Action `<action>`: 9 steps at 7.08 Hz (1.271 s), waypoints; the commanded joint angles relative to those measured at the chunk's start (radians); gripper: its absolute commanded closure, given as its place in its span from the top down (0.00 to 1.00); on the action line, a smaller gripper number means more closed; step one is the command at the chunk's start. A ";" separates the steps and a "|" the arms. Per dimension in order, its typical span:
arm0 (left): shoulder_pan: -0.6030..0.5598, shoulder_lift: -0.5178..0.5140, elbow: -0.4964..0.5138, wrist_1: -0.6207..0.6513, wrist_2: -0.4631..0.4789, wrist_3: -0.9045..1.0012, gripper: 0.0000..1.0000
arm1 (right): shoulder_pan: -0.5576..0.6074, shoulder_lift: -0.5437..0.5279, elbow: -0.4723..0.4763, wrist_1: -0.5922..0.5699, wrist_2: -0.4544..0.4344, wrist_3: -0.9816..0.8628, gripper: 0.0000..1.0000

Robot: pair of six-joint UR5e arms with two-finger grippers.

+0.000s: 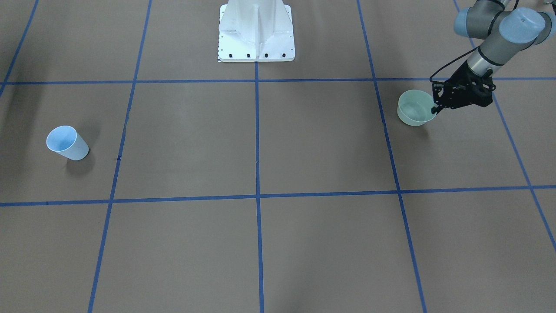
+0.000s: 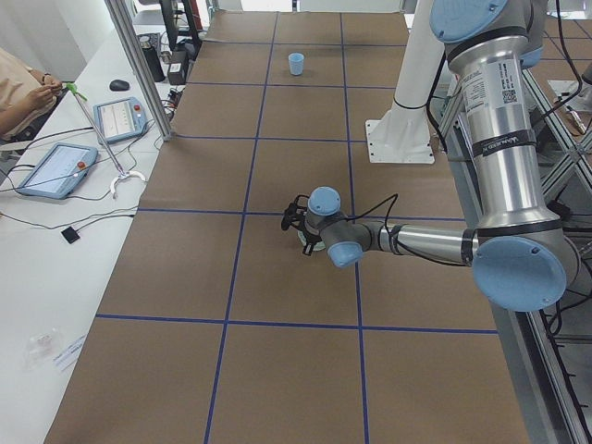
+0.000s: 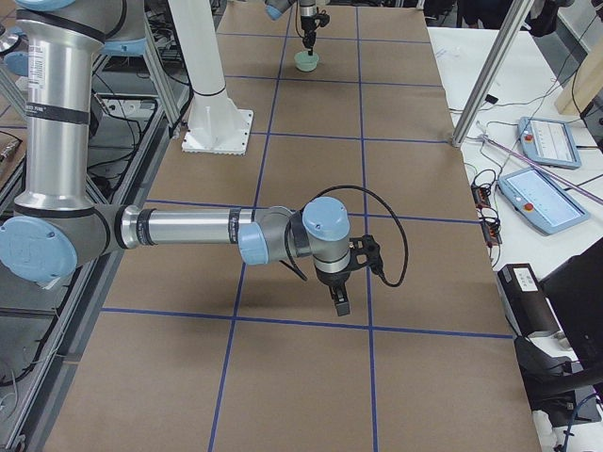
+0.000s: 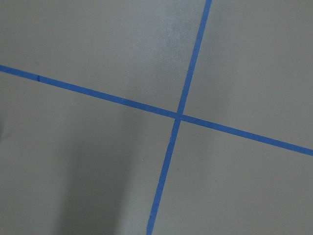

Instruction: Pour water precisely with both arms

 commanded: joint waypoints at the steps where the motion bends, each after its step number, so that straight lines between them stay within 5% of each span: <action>1: 0.000 -0.192 -0.077 0.294 -0.013 -0.009 0.00 | 0.000 0.000 -0.002 0.000 0.000 0.000 1.00; 4: 0.042 -0.534 0.014 0.501 -0.003 -0.151 0.00 | 0.000 0.000 -0.002 0.000 0.001 0.002 1.00; 7: 0.160 -0.870 0.285 0.503 0.069 -0.313 0.00 | 0.000 0.002 -0.002 0.000 0.001 0.002 1.00; 9: 0.181 -0.940 0.352 0.501 0.084 -0.319 0.00 | 0.000 0.003 -0.003 0.000 0.000 0.002 1.00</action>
